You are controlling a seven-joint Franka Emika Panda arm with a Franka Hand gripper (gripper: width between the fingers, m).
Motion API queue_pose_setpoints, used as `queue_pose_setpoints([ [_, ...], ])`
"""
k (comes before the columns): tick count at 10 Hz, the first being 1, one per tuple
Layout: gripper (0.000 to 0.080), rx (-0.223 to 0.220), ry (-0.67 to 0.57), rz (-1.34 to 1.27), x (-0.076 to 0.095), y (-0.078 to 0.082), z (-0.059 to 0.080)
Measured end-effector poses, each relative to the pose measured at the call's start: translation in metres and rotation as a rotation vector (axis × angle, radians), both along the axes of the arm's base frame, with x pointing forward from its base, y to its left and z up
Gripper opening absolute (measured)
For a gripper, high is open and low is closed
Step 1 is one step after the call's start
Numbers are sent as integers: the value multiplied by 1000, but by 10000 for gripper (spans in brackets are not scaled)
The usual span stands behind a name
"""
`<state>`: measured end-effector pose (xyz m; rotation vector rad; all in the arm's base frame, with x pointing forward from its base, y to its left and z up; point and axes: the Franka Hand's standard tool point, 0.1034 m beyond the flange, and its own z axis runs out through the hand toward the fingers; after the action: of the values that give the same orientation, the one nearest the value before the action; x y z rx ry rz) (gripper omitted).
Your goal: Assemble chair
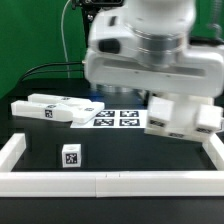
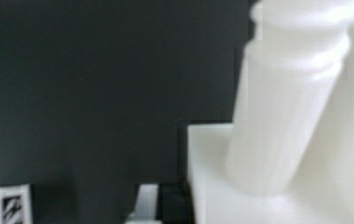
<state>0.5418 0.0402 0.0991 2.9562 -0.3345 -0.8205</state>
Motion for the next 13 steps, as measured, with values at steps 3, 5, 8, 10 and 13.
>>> queue_pose_setpoints([
  [3, 31, 5, 209, -18, -9, -15, -5],
  [5, 31, 43, 340, -23, -12, -15, -22],
  [8, 31, 51, 303, -8, -3, -18, -27],
  [10, 31, 54, 301, -3, -3, -18, -29],
  [13, 31, 66, 299, -33, -3, -12, -33],
])
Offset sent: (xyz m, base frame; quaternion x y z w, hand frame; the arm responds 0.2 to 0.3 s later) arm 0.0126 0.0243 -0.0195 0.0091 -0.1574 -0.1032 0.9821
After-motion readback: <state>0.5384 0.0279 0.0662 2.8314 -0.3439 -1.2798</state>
